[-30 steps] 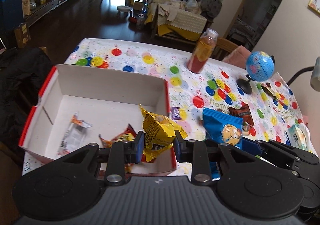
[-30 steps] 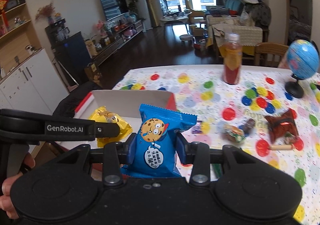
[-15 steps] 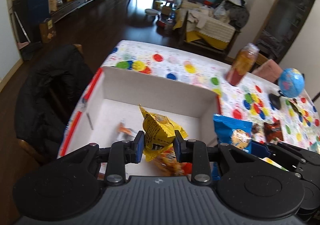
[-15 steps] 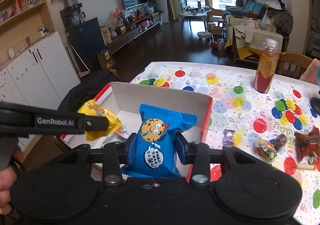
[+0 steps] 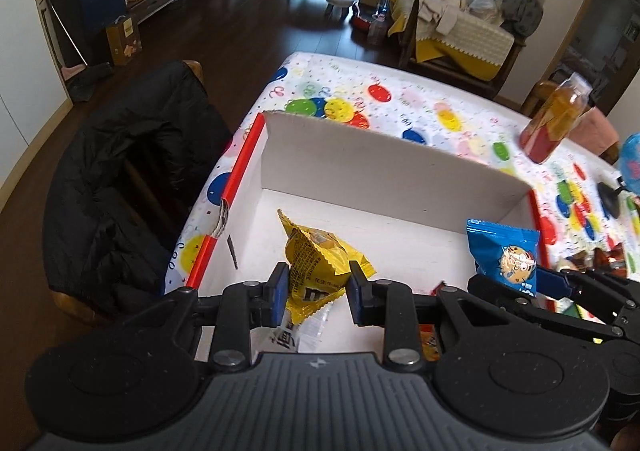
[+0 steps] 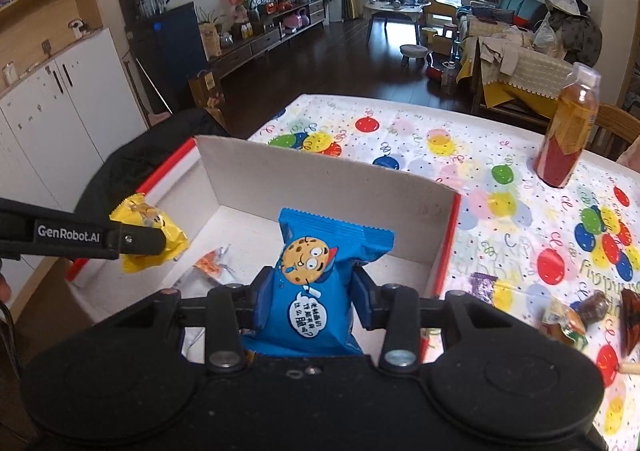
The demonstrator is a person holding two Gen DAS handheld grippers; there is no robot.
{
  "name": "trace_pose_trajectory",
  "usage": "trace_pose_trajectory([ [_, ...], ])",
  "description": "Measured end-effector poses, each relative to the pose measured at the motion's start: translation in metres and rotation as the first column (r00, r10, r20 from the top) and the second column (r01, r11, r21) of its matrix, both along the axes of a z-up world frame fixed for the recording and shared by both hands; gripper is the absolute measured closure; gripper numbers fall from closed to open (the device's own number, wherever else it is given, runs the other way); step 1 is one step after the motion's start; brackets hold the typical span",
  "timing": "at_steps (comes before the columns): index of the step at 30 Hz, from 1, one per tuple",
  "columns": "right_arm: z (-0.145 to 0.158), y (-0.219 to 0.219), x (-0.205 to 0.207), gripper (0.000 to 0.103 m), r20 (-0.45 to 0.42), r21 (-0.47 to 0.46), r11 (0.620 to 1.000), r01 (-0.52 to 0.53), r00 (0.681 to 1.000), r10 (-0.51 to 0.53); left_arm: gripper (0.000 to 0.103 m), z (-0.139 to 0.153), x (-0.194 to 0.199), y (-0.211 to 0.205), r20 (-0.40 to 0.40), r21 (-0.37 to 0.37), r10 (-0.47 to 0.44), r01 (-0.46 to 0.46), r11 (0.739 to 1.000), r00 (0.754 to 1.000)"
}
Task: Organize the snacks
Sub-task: 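Carry both packets into the red box and open both tools, then lift both tools out of the box back toward the remaining snacks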
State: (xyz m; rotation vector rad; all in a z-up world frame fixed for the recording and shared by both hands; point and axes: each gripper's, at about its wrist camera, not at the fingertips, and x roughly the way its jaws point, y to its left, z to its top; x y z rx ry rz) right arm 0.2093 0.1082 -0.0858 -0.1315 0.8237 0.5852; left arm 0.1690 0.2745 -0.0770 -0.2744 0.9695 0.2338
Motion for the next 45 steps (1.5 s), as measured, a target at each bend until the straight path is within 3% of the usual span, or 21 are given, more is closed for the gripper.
trace_pose_trajectory([
  [11, -0.027, 0.018, 0.015, 0.064, -0.043, -0.047, 0.999, -0.008, 0.999, 0.006, 0.074, -0.029, 0.021, -0.004, -0.07, 0.052, -0.013, 0.017, 0.999, 0.997],
  [21, -0.032, 0.017, 0.018, 0.059, -0.073, -0.042, 0.999, -0.004, 0.997, 0.0, 0.073, -0.033, 0.026, 0.001, -0.065, 0.033, -0.012, 0.014, 0.999, 0.998],
  [23, -0.031, 0.016, 0.018, 0.054, -0.072, -0.037, 0.999, 0.0, 0.997, -0.002, 0.07, -0.032, 0.025, 0.002, -0.063, 0.026, -0.011, 0.013, 1.0, 0.998],
  [27, -0.027, 0.012, 0.016, 0.048, -0.065, -0.026, 1.0, 0.012, 0.998, -0.014, 0.053, -0.027, 0.02, 0.0, -0.043, 0.019, -0.023, 0.024, 1.0, 0.999],
  [31, -0.021, 0.007, 0.01, 0.042, -0.06, -0.006, 1.0, 0.023, 0.998, -0.023, 0.049, -0.02, 0.015, -0.003, -0.026, 0.013, -0.028, 0.029, 1.0, 0.999],
  [36, -0.008, -0.003, 0.002, 0.027, -0.04, 0.011, 0.999, 0.052, 0.998, -0.051, 0.042, -0.009, 0.005, -0.006, 0.003, 0.006, -0.032, 0.032, 0.999, 0.999],
  [39, -0.001, -0.008, -0.003, 0.024, -0.025, 0.021, 0.998, 0.065, 0.998, -0.064, 0.034, -0.003, 0.0, -0.007, 0.012, 0.001, -0.026, 0.026, 1.0, 1.0],
  [45, 0.014, -0.016, -0.016, 0.02, 0.003, 0.043, 0.996, 0.072, 0.997, -0.072, 0.027, 0.01, -0.011, -0.013, 0.039, 0.01, -0.027, 0.027, 1.0, 0.999],
])
